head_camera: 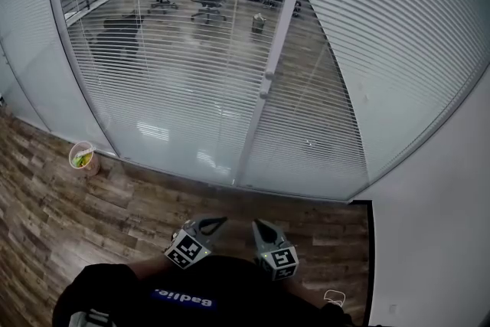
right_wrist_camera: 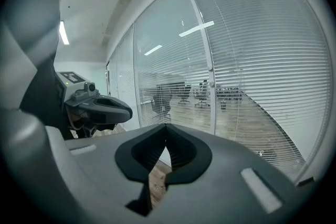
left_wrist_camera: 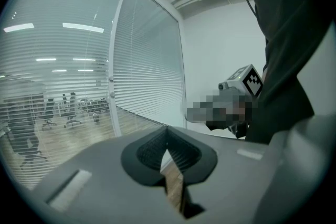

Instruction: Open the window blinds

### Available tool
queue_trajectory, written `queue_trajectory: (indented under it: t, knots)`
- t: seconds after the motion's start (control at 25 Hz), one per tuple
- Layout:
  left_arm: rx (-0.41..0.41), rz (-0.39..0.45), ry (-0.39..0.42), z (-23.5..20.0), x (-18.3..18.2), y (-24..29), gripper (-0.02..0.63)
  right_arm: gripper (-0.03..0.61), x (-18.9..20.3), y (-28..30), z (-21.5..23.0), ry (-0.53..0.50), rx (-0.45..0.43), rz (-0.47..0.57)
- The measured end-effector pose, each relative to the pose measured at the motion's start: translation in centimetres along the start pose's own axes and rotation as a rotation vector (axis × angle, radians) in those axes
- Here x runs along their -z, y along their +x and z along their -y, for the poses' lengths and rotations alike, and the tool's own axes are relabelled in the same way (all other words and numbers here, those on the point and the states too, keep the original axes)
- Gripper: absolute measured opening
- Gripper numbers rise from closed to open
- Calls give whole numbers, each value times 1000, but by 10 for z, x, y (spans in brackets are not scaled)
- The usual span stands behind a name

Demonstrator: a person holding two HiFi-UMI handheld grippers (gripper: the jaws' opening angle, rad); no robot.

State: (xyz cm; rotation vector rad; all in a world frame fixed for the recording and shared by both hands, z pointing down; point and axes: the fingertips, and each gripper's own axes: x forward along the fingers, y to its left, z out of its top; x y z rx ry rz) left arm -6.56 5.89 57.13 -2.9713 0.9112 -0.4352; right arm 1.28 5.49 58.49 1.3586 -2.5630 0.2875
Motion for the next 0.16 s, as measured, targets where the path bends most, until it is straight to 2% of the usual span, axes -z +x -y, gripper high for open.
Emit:
queue_trajectory:
  t: [0.16]
  knots:
    - [6, -2, -2, 1, 2, 0, -2, 2, 1, 0, -5, 5, -13, -16]
